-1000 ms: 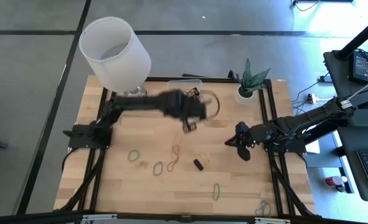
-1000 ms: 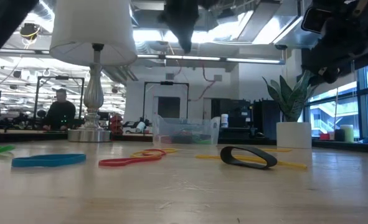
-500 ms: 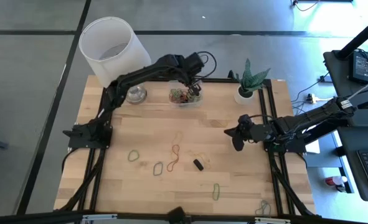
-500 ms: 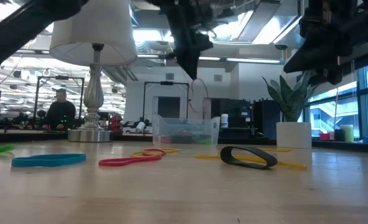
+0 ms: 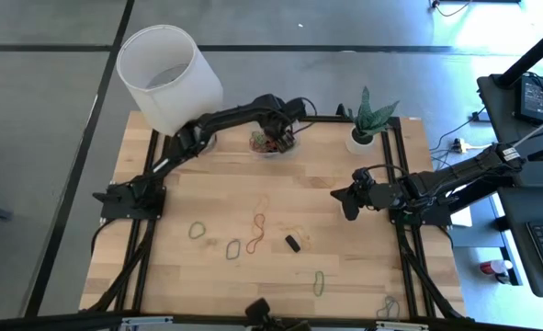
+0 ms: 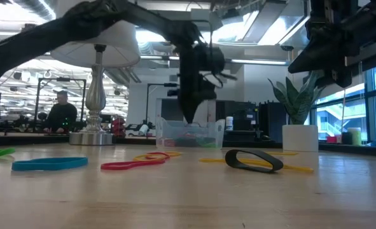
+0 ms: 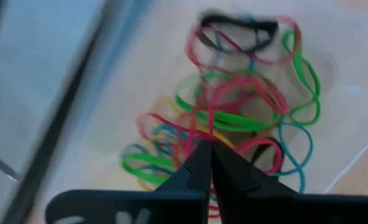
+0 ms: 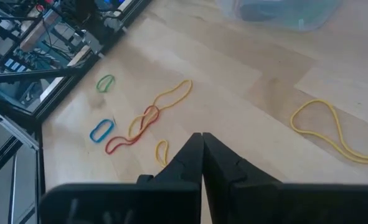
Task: Pick and place rubber bands into bin
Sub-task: Put the bottom red rubber band into the transparent bin, then put the top yellow rubber band into the transparent bin
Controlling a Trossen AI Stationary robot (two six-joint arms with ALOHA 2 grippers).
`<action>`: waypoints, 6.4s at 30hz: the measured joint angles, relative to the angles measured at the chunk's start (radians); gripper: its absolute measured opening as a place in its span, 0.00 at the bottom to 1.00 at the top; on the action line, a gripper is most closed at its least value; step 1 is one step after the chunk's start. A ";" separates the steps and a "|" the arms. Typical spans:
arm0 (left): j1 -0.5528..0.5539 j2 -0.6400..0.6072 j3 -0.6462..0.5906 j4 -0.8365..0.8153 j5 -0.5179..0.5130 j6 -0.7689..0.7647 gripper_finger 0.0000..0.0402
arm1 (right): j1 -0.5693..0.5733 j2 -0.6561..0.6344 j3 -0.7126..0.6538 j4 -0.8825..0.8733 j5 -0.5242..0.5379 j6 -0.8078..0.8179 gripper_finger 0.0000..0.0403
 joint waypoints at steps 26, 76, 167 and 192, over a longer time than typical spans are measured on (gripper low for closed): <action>-0.073 -0.173 0.000 -0.137 0.035 -0.347 0.30 | 0.001 0.000 0.000 -0.029 -0.049 -0.192 0.02; -0.606 -1.142 -1.504 0.862 0.197 -0.161 0.00 | -0.032 0.705 0.596 -0.041 0.034 -0.320 0.00; -0.760 -1.808 -1.855 0.965 0.003 -0.330 0.00 | -0.082 0.979 1.259 -0.631 0.215 -0.213 0.00; -0.760 -1.672 -1.854 1.017 -0.339 -0.382 0.01 | -0.720 1.027 1.260 -0.480 -0.293 -0.885 0.00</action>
